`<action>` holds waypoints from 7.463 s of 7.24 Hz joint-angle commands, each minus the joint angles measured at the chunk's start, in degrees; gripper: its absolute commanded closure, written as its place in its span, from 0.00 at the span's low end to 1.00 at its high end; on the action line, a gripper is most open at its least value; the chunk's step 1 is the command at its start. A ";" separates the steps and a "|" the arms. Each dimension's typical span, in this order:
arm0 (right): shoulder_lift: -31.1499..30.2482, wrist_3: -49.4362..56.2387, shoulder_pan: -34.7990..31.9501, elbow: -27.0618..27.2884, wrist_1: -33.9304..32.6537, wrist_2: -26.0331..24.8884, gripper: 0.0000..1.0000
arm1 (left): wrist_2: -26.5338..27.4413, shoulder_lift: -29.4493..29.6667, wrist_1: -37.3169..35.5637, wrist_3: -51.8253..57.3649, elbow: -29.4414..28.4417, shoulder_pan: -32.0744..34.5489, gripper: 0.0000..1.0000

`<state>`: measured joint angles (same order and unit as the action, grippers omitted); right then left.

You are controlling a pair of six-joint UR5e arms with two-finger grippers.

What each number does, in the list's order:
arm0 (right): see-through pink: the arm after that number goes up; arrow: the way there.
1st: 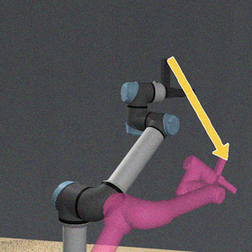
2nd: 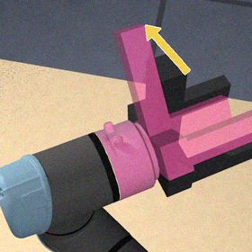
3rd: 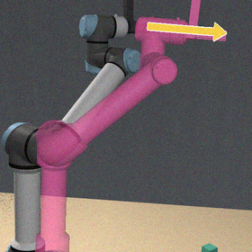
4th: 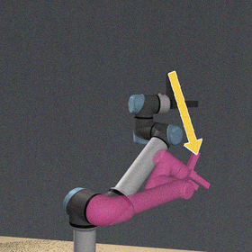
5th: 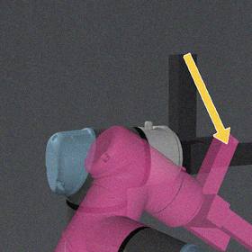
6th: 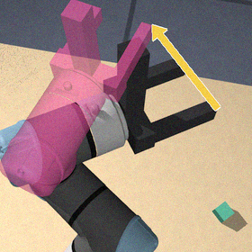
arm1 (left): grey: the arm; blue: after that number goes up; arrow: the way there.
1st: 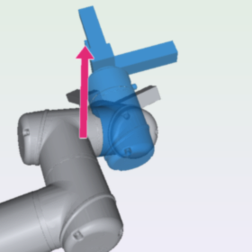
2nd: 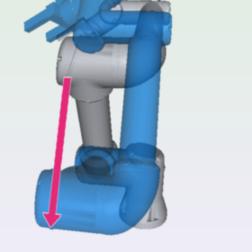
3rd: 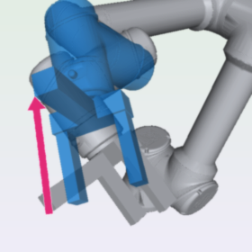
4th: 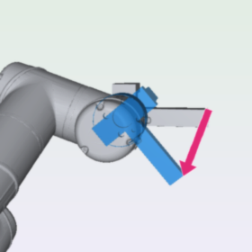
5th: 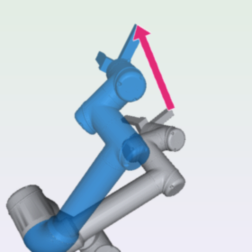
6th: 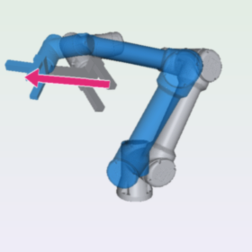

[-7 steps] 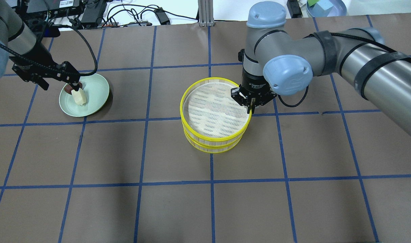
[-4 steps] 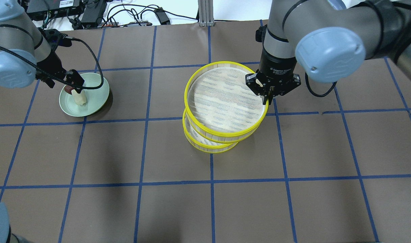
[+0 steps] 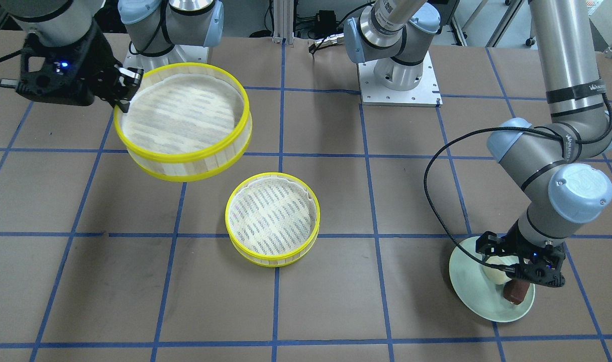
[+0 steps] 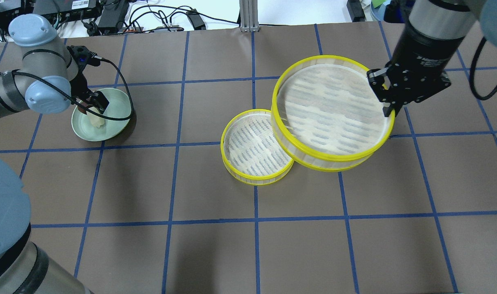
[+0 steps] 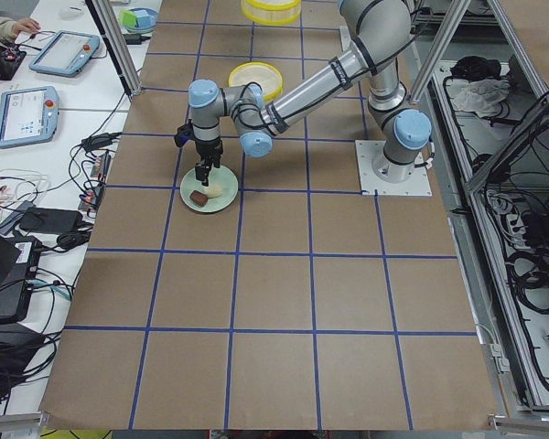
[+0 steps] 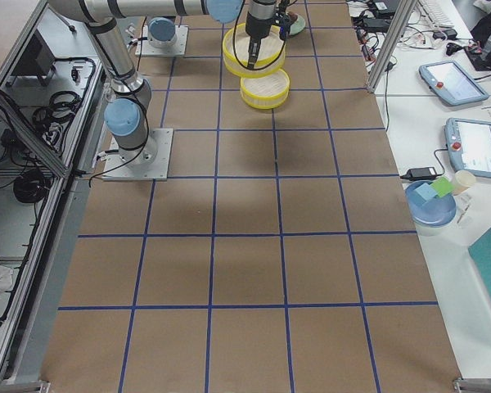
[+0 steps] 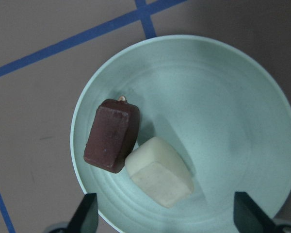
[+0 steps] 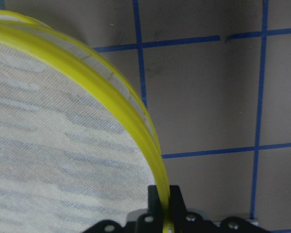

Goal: Place buns in different layers of steamer
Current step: 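Lift the top tier and set it down beside the bottom tier with the right gripper, then grasp the white bun on the plate with the left gripper and lift it, then carry the white bun into the bottom steamer tier and release it, then restack the top tier with the right gripper while the left returns to the plate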

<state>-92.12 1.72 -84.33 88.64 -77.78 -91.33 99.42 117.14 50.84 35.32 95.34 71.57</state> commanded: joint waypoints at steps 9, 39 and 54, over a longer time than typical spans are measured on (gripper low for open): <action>-1.48 3.46 4.53 0.39 1.31 -0.87 1.00 | -8.46 3.35 -0.66 -22.40 -0.15 -2.67 0.04; -1.83 3.37 4.44 0.39 1.05 -0.70 1.00 | -24.20 -5.17 11.65 -51.50 -2.52 34.34 0.00; 22.78 -15.26 -17.71 3.64 -25.67 0.10 1.00 | -6.08 4.22 0.16 26.19 -4.28 -6.80 0.00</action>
<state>-69.51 -13.51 -102.00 92.07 -103.07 -91.33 93.53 119.18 54.25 58.44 91.09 65.55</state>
